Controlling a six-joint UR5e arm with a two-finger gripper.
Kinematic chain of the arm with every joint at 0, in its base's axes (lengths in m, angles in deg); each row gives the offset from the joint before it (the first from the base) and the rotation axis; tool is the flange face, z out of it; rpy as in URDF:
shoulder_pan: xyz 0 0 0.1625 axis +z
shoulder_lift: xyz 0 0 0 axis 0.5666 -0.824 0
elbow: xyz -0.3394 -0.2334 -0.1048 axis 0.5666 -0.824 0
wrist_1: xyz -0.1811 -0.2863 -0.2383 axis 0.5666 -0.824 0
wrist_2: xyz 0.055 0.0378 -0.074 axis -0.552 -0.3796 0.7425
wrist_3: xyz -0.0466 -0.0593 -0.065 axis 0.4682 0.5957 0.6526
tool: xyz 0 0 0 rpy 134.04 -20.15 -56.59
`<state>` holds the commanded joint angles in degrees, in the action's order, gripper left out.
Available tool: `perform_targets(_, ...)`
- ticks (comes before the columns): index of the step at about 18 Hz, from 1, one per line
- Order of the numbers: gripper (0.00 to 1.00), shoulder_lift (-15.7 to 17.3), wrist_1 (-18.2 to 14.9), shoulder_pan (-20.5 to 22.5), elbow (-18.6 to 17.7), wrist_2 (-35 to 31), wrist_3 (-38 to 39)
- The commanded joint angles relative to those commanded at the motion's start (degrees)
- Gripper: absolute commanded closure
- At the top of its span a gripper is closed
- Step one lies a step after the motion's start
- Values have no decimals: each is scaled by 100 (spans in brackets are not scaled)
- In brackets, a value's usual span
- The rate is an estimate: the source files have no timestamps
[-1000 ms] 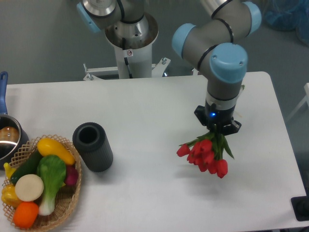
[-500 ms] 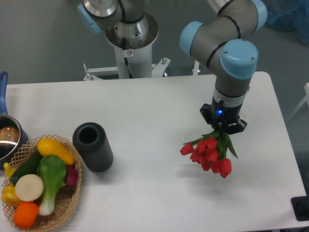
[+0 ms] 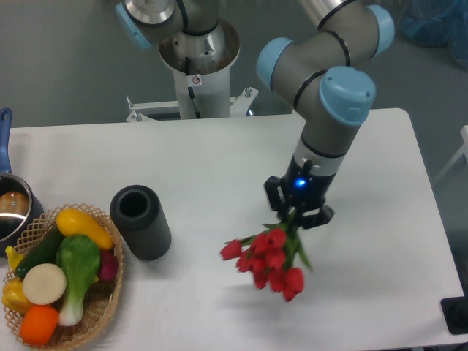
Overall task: Insert the flowers into the vase
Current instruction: 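Swing the tulips over the black vase and lower stems into it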
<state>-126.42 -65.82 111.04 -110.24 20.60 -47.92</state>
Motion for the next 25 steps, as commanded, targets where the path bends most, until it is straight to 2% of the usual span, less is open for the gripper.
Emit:
perform_targets(2, 100, -62, 263, -62, 0, 353, 201)
perform_targets(5, 100, -158, 912, -255, 88, 468, 632)
perform_targets(7, 100, -264, 1396, -273, 167, 1211, 1166)
perform_targets(9, 100, -229, 1425, -63, 246, 2004, 1546)
perform_targets(12, 100, -37, 1442, 105, 255, 2348, 1529)
perform_targets(16, 100, 297, 1442, 114, 185, 2919, 1547)
perform_targets(20, 100, 711, 1442, 227, -105, 3840, 1521)
perform_targets(25, 100, 1089, 1451, 263, -781, 4738, 1503)
